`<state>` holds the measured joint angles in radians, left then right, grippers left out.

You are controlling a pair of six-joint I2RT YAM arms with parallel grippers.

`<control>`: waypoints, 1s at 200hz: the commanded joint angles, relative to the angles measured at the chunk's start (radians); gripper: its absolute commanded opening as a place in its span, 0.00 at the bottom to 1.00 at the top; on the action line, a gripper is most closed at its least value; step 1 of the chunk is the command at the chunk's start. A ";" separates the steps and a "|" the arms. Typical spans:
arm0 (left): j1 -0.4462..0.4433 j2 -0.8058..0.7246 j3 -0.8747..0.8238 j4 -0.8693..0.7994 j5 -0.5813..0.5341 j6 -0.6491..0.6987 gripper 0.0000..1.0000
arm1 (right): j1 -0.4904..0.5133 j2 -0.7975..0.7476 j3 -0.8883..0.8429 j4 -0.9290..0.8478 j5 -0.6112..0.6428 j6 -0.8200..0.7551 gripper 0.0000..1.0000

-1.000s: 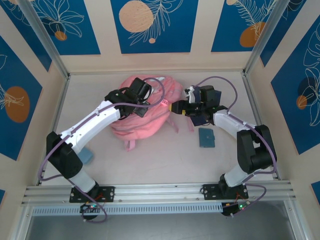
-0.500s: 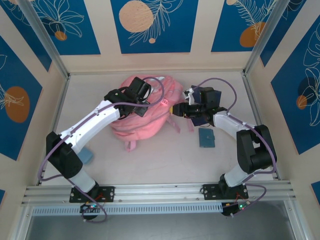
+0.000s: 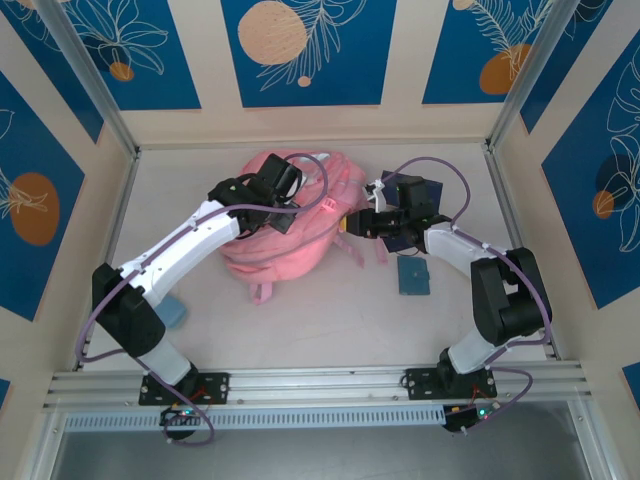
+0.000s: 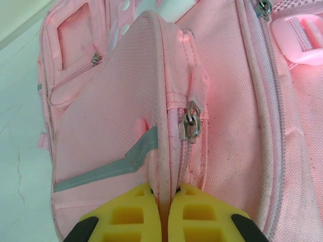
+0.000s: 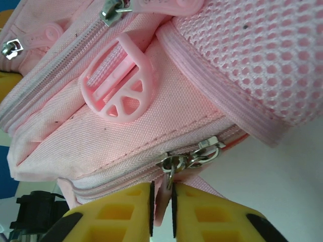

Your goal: Pack the student bag

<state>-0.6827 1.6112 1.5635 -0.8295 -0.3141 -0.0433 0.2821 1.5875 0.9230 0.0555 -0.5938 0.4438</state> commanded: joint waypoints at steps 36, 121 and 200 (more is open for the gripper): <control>0.011 -0.024 0.039 0.066 -0.023 -0.012 0.03 | 0.010 -0.081 0.015 -0.191 0.143 -0.124 0.12; 0.012 -0.007 0.027 0.084 0.012 -0.024 0.03 | 0.054 -0.117 0.049 -0.332 0.201 -0.203 0.02; 0.008 0.076 0.078 0.110 0.162 -0.128 0.03 | 0.330 -0.209 -0.050 -0.235 0.136 -0.268 0.00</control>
<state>-0.6827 1.6535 1.5700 -0.8288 -0.2409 -0.1074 0.5106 1.4307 0.9138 -0.2283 -0.3752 0.2226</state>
